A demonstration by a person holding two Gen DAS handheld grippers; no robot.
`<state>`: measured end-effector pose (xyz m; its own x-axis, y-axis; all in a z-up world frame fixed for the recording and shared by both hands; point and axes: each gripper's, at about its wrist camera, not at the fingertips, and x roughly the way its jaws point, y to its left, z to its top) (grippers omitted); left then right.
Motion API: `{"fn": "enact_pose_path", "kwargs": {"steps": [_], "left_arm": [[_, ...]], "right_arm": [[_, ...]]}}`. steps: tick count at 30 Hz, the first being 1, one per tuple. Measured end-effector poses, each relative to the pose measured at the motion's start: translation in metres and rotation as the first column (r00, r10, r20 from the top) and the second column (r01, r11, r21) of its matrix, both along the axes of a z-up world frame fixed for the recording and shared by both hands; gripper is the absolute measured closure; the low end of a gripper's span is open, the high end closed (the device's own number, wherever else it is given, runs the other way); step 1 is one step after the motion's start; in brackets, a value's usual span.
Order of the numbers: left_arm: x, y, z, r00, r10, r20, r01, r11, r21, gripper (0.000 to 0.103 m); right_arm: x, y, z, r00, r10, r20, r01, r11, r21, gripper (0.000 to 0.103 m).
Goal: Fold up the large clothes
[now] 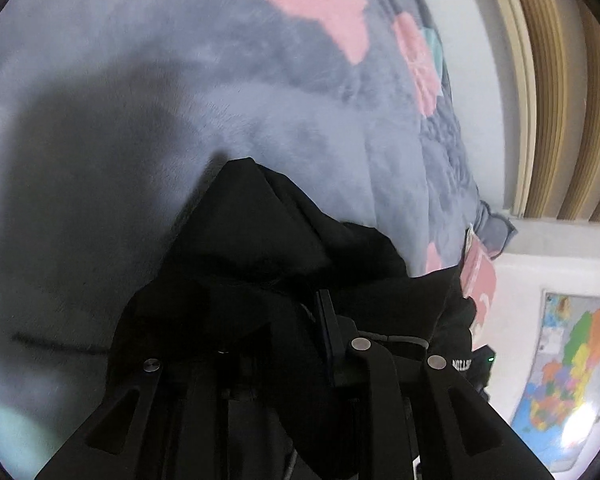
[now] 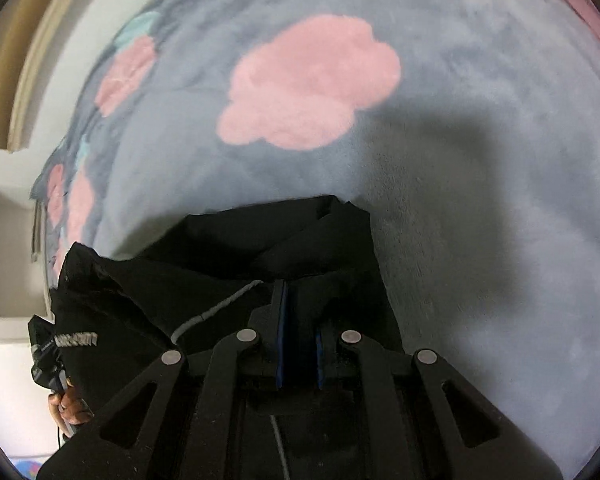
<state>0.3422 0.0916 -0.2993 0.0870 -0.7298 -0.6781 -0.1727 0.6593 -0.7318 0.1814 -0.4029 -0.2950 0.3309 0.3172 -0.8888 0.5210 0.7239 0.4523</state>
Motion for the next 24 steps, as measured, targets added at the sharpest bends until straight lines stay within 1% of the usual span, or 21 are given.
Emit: {"fn": "enact_pose_path", "kwargs": {"steps": [3,6,7,8,9,10,11,13,14,15,16,18,19,20,21,22,24], "left_arm": [[0.001,0.003,0.003,0.999,-0.034,-0.009,0.034,0.999,-0.025,0.080],[-0.006,0.007,0.025,0.995,-0.099,0.031,0.100,0.995,-0.014,0.076],[-0.009,0.012,0.035,0.992,-0.120,0.040,0.120,0.992,-0.022,0.071],[-0.013,0.018,0.043,0.990,-0.131,0.045,0.133,0.990,-0.039,0.061],[-0.018,0.025,0.053,0.989,-0.138,0.052,0.141,0.988,-0.061,0.054],[-0.024,0.034,0.062,0.988,-0.140,0.061,0.145,0.986,-0.079,0.041],[-0.029,0.044,0.072,0.988,-0.139,0.070,0.146,0.985,-0.094,0.035],[-0.041,0.068,0.089,0.989,-0.117,0.086,0.126,0.986,-0.109,0.034],[-0.045,0.077,0.096,0.990,-0.102,0.096,0.111,0.989,-0.099,0.034],[-0.049,0.086,0.105,0.990,-0.088,0.114,0.097,0.992,-0.076,0.033],[-0.054,0.091,0.113,0.987,-0.082,0.140,0.087,0.996,-0.035,0.033],[-0.057,0.087,0.126,0.976,-0.109,0.191,0.093,0.992,0.090,0.033],[-0.057,0.080,0.128,0.968,-0.137,0.211,0.105,0.983,0.154,0.033],[-0.055,0.070,0.129,0.960,-0.163,0.226,0.118,0.973,0.201,0.033],[-0.049,0.058,0.126,0.953,-0.186,0.240,0.129,0.963,0.238,0.033],[-0.044,0.051,0.123,0.949,-0.198,0.246,0.133,0.957,0.258,0.033],[-0.029,0.039,0.111,0.942,-0.219,0.253,0.130,0.936,0.327,0.033]], "right_arm": [[0.003,0.001,0.000,1.000,0.026,-0.011,-0.026,1.000,-0.013,0.090],[-0.003,0.002,0.015,0.999,0.053,-0.002,-0.053,0.998,-0.020,0.089],[-0.006,0.002,0.021,0.998,0.055,0.001,-0.055,0.998,-0.020,0.088],[-0.011,0.001,0.031,0.998,0.054,0.012,-0.054,0.998,-0.017,0.087],[-0.017,-0.001,0.043,0.998,0.051,0.028,-0.050,0.999,-0.009,0.084],[-0.024,-0.005,0.054,0.998,0.047,0.053,-0.047,0.999,-0.002,0.081],[-0.030,-0.007,0.061,0.997,0.042,0.068,-0.042,0.999,0.003,0.080],[-0.046,-0.013,0.080,0.993,0.018,0.115,-0.022,0.999,0.031,0.070],[-0.056,-0.016,0.091,0.991,0.001,0.134,-0.004,1.000,0.022,0.065],[-0.064,-0.019,0.101,0.989,-0.011,0.144,0.011,1.000,-0.002,0.050],[-0.071,-0.021,0.111,0.986,-0.016,0.164,0.020,1.000,-0.022,0.041],[-0.078,-0.020,0.124,0.980,0.003,0.201,0.009,0.998,-0.057,0.040],[-0.080,-0.017,0.129,0.980,0.028,0.197,-0.008,0.994,-0.104,0.040],[-0.078,-0.015,0.128,0.983,0.043,0.181,-0.019,0.991,-0.133,0.040],[-0.074,-0.013,0.124,0.986,0.060,0.159,-0.035,0.988,-0.152,0.040],[-0.069,-0.012,0.120,0.986,0.071,0.150,-0.046,0.986,-0.159,0.040],[-0.056,-0.011,0.112,0.985,0.087,0.149,-0.060,0.982,-0.180,0.040]]}}
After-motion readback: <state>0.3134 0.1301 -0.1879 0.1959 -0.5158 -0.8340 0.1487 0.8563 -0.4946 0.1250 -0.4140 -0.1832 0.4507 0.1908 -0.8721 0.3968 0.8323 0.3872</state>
